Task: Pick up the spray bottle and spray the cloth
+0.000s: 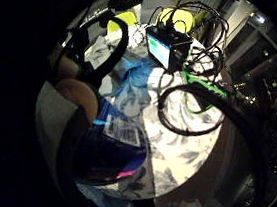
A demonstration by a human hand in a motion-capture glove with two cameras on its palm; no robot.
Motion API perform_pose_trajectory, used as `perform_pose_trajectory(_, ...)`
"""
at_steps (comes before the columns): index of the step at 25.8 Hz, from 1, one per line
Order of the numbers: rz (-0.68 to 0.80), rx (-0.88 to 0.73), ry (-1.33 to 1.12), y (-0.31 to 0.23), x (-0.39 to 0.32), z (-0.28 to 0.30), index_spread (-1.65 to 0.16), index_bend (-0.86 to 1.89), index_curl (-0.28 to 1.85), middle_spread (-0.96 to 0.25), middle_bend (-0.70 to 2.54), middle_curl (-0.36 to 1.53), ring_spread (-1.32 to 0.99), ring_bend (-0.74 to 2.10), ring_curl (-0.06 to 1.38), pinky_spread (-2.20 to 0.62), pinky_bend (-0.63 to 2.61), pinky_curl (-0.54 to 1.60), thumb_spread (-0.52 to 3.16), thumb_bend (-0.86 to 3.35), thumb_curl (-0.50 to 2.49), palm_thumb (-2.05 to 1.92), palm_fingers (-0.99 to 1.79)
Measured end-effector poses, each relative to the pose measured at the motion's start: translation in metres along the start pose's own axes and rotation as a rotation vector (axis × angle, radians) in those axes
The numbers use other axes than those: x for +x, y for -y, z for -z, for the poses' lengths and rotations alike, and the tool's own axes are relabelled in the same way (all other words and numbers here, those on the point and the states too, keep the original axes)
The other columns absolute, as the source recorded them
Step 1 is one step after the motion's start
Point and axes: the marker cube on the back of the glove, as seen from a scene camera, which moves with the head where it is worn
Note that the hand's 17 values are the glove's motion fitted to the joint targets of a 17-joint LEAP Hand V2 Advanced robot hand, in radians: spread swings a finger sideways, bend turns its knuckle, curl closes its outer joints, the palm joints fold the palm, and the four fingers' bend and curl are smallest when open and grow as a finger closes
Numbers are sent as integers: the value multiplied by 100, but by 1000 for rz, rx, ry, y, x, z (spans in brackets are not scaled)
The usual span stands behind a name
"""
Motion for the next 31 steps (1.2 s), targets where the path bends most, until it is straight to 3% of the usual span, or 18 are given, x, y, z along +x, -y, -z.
perform_pose_trajectory(7, 20, -123, -114, 9, -17, 2, -31, 1, 6, -6, 39, 41, -3, 69, 39, -10, 61, 41, 89, -1, 41, 94, 98)
perform_pose_trajectory(31, 38, -197, -367, 17, -49, 7, -36, 1, 3, -8, 41, 43, -7, 66, 39, -12, 63, 42, 84, -3, 43, 94, 98)
